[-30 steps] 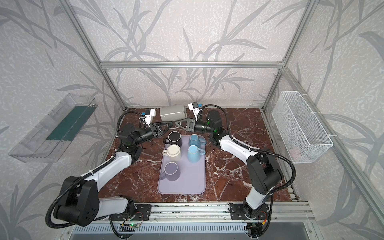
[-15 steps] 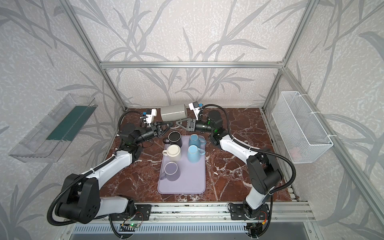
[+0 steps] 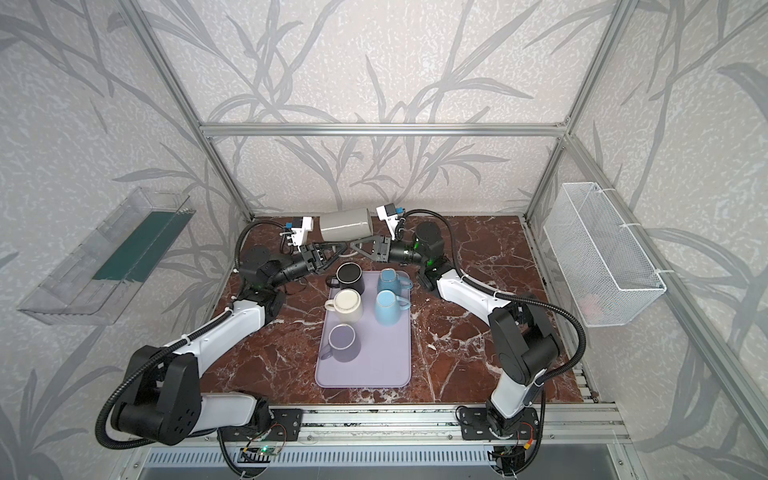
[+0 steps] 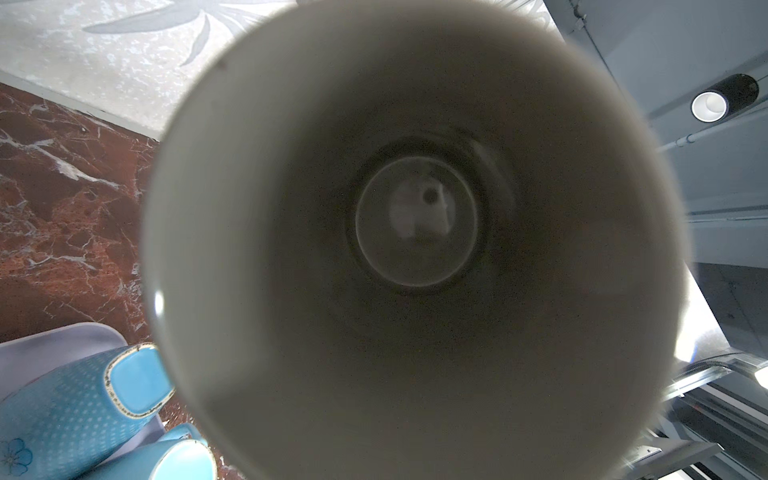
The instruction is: Turn the mug right side up
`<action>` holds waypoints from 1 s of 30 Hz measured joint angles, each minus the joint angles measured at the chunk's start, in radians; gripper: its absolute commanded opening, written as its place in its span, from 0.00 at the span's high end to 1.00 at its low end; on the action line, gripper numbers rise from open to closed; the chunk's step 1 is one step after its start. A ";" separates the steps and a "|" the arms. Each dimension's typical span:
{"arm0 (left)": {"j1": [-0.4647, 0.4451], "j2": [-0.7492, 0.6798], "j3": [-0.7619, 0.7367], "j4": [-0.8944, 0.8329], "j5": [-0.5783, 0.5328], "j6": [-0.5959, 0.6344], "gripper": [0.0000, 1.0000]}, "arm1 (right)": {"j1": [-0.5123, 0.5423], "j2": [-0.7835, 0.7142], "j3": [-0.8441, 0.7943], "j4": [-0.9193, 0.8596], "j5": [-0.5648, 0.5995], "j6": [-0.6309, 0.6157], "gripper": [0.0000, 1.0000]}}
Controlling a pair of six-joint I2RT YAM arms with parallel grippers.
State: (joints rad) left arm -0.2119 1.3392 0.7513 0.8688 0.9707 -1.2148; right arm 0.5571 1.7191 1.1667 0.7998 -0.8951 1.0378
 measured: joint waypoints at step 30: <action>0.003 -0.019 0.048 -0.248 -0.012 0.120 1.00 | 0.003 0.031 0.010 -0.051 0.015 -0.047 0.74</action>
State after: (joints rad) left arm -0.2085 1.3201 0.7994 0.6212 0.9585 -1.0946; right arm 0.5598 1.7500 1.1767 0.7483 -0.8803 0.9909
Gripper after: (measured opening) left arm 0.151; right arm 0.240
